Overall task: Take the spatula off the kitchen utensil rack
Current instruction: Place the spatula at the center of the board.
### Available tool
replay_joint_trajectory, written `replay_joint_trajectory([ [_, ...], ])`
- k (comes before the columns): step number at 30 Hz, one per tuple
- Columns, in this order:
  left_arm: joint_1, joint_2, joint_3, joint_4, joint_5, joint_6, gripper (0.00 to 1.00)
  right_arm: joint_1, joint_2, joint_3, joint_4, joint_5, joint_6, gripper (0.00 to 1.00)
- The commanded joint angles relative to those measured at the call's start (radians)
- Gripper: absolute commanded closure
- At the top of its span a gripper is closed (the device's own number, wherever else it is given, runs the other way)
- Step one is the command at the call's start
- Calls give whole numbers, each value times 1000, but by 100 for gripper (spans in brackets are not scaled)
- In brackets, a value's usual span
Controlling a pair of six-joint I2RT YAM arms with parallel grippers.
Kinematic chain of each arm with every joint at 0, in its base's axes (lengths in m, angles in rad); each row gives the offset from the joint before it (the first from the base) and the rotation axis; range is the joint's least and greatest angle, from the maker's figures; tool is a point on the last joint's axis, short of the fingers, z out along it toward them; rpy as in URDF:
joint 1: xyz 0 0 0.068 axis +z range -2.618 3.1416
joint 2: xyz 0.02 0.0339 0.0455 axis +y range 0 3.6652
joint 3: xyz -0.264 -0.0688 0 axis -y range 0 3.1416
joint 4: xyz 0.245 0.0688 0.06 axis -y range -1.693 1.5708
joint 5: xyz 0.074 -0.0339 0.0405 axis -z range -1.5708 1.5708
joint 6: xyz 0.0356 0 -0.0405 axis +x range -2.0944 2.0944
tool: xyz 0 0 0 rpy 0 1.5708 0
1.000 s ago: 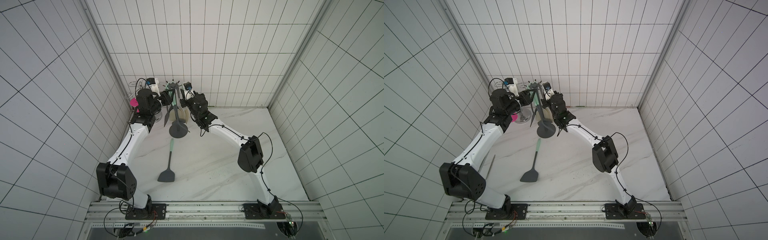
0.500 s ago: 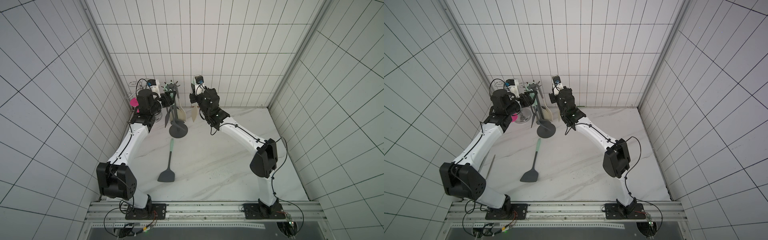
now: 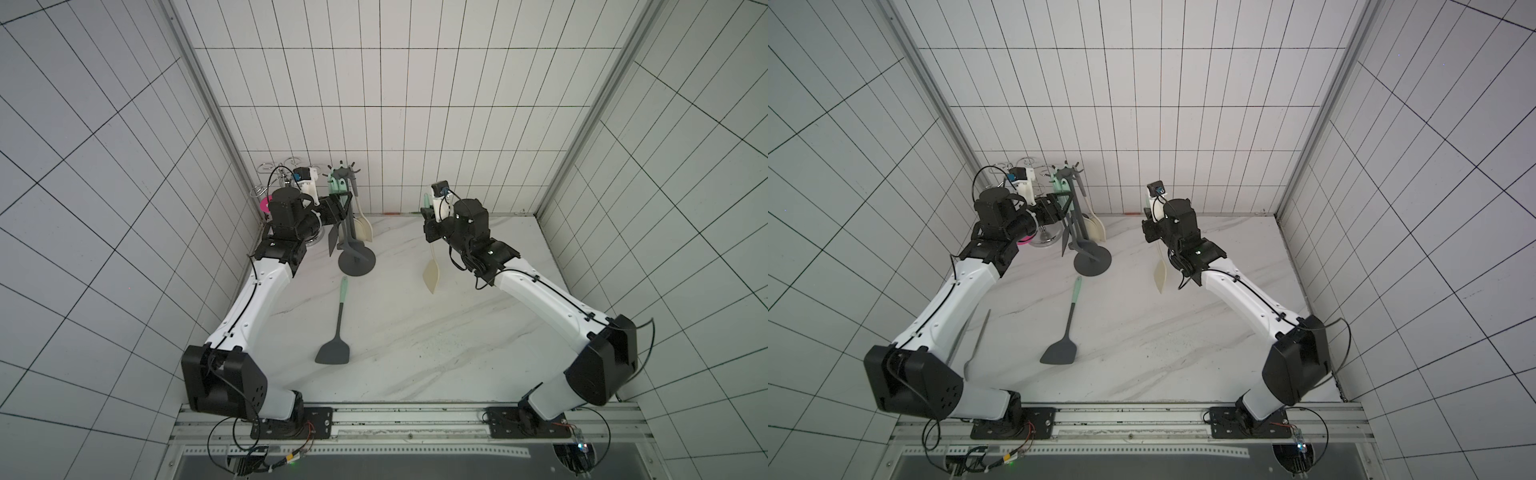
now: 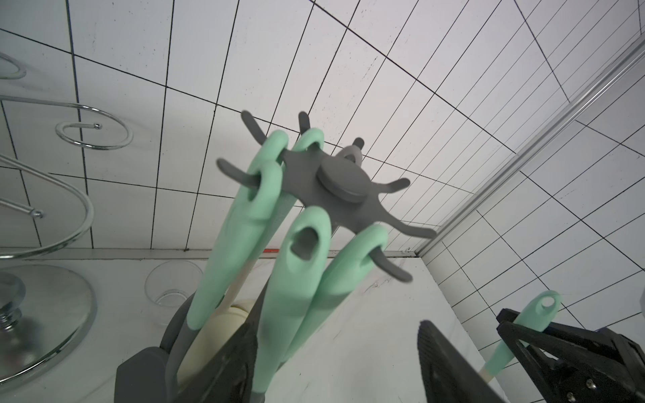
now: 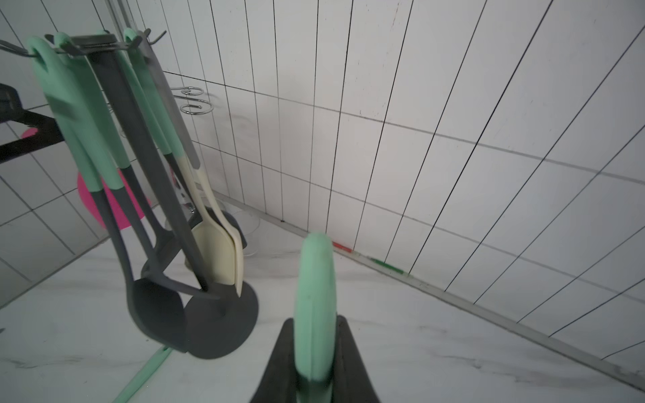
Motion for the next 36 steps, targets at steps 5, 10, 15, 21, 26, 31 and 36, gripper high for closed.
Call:
replay_joint_trajectory([
  [5,-1,-106,-163,44,42,43,30,-45,-169,-248,-13,-301,181,100],
  [10,-7,-202,-262,38,79,91,30,-50,-191,-347,40,-466,265,100],
  [15,-97,-331,-412,34,-43,113,32,-54,-188,-429,163,-594,345,100],
  [21,-443,-424,-541,33,-228,140,36,-60,-188,-453,238,-632,376,100],
  [26,-734,-435,-684,136,-372,83,37,-69,-186,-468,308,-650,416,100],
  [31,-853,-327,-736,271,-376,-56,39,-71,-188,-517,401,-641,467,100],
  [36,-855,-188,-689,321,-317,-125,43,-71,-198,-564,469,-670,523,100],
])
